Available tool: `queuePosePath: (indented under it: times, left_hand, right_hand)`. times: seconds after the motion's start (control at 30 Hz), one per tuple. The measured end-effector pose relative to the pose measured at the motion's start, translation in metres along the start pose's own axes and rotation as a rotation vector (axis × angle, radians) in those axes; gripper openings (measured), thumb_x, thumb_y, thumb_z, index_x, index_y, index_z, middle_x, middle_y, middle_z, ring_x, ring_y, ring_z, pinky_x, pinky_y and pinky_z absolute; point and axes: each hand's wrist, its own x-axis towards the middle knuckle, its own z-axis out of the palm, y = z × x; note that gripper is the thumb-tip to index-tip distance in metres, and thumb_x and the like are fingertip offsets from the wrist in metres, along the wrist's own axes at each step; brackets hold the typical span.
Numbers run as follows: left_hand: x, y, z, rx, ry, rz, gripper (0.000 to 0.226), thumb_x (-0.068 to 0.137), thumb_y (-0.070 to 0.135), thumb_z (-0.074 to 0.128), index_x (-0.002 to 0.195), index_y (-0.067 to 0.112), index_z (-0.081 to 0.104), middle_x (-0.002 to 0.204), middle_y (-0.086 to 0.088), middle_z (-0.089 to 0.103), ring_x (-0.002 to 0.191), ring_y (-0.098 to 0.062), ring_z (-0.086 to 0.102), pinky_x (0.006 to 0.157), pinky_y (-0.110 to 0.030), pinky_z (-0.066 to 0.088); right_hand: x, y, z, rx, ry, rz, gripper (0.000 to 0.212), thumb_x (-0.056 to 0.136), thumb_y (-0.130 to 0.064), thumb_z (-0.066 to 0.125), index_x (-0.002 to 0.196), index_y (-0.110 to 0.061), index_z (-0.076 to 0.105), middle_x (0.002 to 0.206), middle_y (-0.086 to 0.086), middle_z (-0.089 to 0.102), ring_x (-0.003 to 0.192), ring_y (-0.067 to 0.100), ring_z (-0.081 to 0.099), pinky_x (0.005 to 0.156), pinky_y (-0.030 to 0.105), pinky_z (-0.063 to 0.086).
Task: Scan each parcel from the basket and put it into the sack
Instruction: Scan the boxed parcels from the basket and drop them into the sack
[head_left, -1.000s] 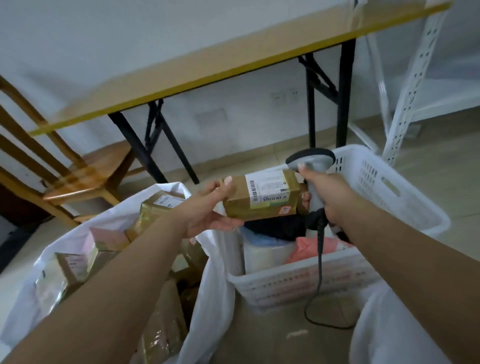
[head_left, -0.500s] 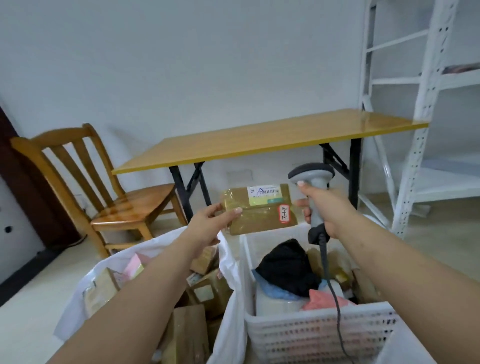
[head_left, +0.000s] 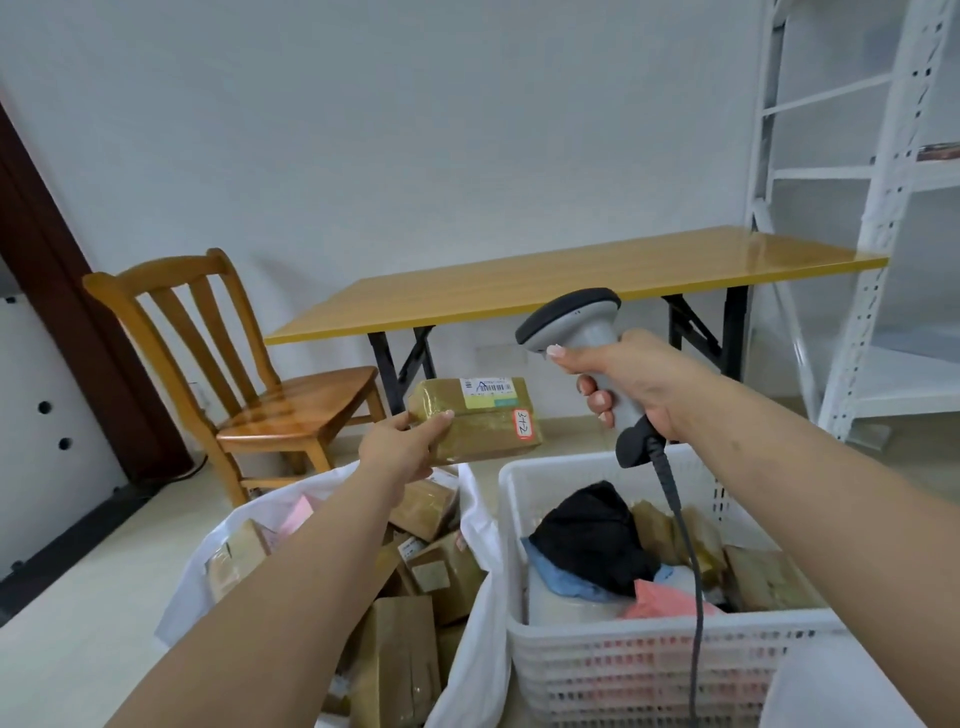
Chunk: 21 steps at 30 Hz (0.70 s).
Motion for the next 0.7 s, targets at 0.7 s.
queuePosePath:
  times: [0.7]
  left_hand:
    - [0.012, -0.013, -0.006, 0.026, 0.078, -0.025, 0.040, 0.079, 0.045, 0.077, 0.105, 0.019, 0.061, 0.099, -0.005, 0.066, 0.091, -0.024, 0.068, 0.081, -0.042, 0.061]
  right_hand:
    - [-0.004, -0.004, -0.009, -0.063, -0.011, 0.024, 0.024, 0.086, -0.027, 0.073, 0.090, -0.009, 0.058, 0.060, 0.001, 0.045, 0.041, 0.008, 0.035, 0.037, 0.020, 0.034]
